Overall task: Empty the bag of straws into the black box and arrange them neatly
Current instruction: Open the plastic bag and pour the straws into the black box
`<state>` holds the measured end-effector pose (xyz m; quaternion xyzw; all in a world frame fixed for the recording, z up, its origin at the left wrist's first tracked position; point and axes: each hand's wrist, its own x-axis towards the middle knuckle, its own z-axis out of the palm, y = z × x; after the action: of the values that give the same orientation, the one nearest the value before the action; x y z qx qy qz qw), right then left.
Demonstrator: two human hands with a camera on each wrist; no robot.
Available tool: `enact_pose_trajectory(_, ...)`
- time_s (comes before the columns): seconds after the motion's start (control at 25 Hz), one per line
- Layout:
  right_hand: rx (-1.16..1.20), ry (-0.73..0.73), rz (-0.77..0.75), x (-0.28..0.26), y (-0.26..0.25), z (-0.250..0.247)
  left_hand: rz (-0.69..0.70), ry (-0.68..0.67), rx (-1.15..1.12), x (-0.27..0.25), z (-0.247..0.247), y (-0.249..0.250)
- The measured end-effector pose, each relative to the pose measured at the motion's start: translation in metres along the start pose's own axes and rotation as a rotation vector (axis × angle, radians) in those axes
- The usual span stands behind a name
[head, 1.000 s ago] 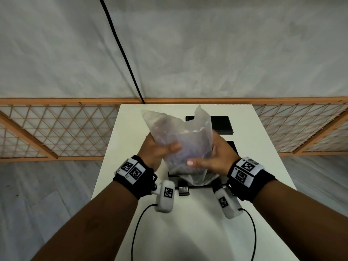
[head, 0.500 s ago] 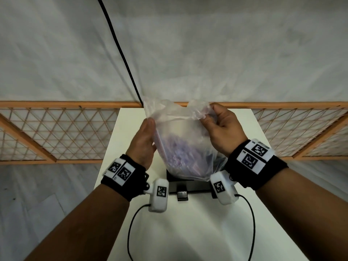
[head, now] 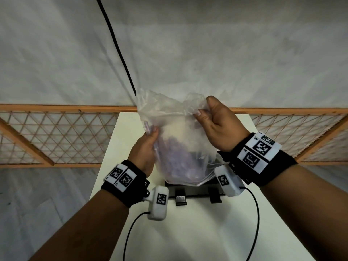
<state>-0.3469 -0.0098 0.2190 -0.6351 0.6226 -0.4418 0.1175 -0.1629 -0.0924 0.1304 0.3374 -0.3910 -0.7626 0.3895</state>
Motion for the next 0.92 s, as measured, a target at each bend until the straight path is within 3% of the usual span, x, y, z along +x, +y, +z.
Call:
enact_pose_trajectory(0.08,-0.002,-0.042,-0.004,0.000,-0.004,0.003,-0.078,0.049,0.031,-0.008,0.003,-0.006)
enact_pose_trajectory(0.24,-0.001,-0.133,0.013,0.001,-0.011,0.013,-0.201,0.001,-0.066,-0.029,0.014,-0.024)
enact_pose_trajectory(0.4,-0.012,-0.150,0.073,-0.002,-0.009,0.013,-0.120,-0.041,0.002,-0.030,0.014,-0.023)
enact_pose_trajectory(0.56,-0.014,-0.117,0.067,-0.001,-0.009,0.005,0.015,0.039,-0.105,-0.030,0.009,0.002)
enact_pose_trajectory(0.92,-0.046,-0.086,-0.001,0.006,-0.028,-0.001,-0.020,-0.009,-0.160,-0.036,0.009,0.010)
